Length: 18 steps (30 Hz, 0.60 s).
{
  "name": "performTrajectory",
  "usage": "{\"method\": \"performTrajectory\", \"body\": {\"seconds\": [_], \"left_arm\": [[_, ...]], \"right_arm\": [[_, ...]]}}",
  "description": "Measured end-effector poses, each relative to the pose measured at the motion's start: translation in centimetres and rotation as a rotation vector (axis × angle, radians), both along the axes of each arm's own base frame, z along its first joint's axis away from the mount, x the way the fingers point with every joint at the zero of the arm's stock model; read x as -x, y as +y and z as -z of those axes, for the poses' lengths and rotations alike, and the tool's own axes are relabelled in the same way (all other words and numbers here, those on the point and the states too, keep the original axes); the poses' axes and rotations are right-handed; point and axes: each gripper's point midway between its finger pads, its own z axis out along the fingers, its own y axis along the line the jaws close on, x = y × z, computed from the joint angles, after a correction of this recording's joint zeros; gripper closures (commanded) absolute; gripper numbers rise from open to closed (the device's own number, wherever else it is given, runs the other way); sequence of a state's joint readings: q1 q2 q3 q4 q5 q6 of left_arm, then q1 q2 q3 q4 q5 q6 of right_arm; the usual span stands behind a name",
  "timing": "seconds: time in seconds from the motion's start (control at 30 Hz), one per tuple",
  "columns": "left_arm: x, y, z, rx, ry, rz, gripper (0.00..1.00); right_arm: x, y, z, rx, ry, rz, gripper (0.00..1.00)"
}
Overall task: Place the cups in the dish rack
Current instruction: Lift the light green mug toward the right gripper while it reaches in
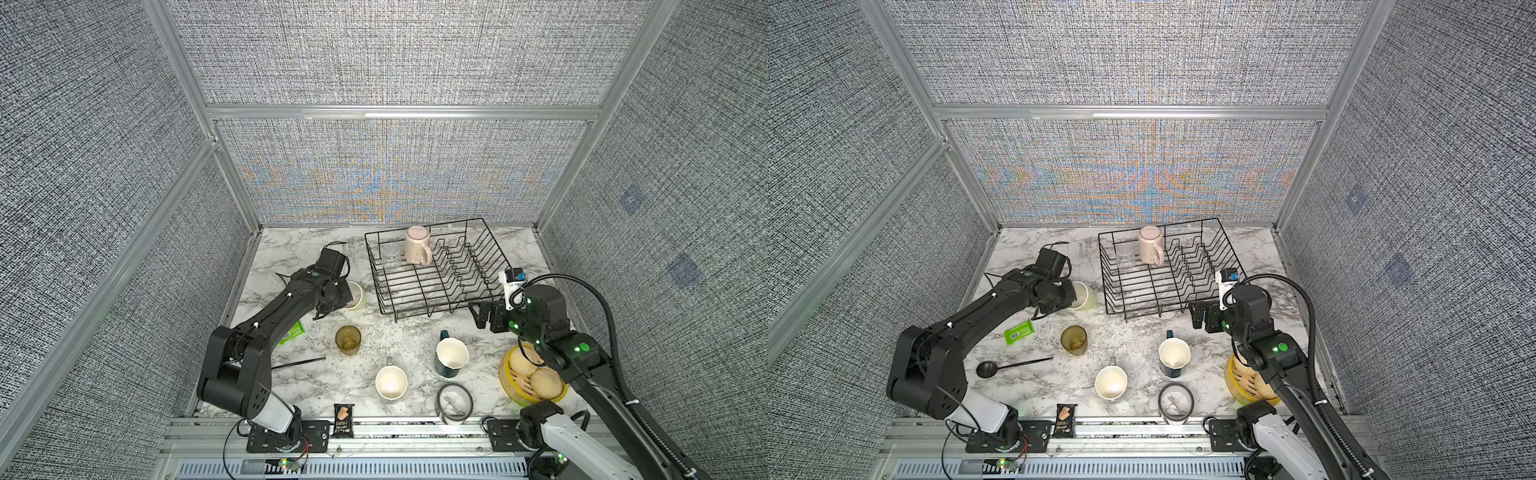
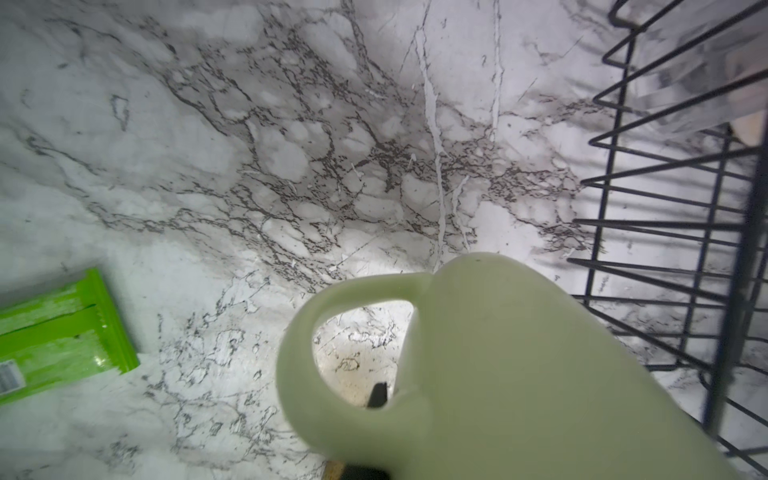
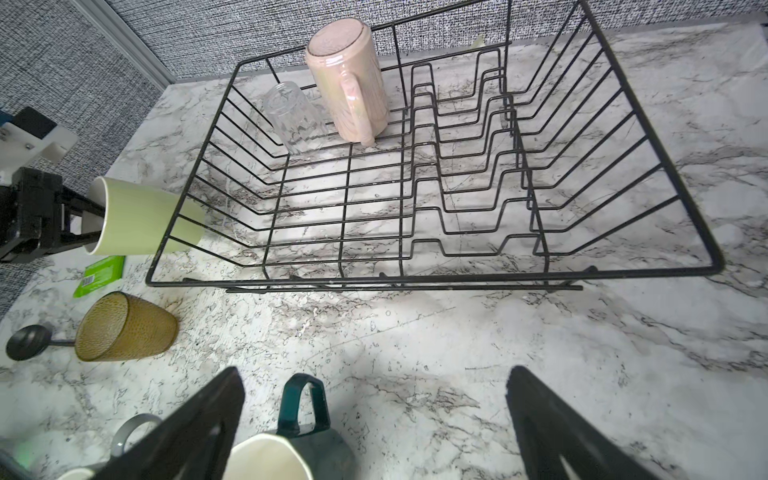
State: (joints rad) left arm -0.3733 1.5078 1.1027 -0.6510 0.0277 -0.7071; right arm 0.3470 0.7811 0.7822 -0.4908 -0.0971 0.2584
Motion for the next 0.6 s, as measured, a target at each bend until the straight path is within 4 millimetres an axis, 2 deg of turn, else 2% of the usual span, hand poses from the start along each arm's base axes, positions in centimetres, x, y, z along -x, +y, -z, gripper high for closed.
{"method": "performTrajectory", "body": {"seconds": [0.17, 0.3, 0.43, 0.6], "left_arm": [[0.7, -1.0, -2.7, 0.087, -0.068, 0.05, 1.0], [1.6, -2.0, -5.2, 0.173, -0.124, 0.098, 1.0], [2.6, -3.0, -7.5, 0.265, -0.191, 0.143, 1.0], [3.9, -5.6, -9.3, 0.458, -0.222, 0.215, 1.0]], "right_arm": [[0.3, 2.4, -2.1, -0.1, 0.009, -0.106, 0.01], [1.1, 3.6, -3.9, -0.201, -0.008, -0.15, 0.01], [1.8, 4.5, -4.6, -0.322, -0.016, -0.171, 0.01], [2.2, 6.5, -4.8, -0.516, 0.06, -0.213, 0.01]]}}
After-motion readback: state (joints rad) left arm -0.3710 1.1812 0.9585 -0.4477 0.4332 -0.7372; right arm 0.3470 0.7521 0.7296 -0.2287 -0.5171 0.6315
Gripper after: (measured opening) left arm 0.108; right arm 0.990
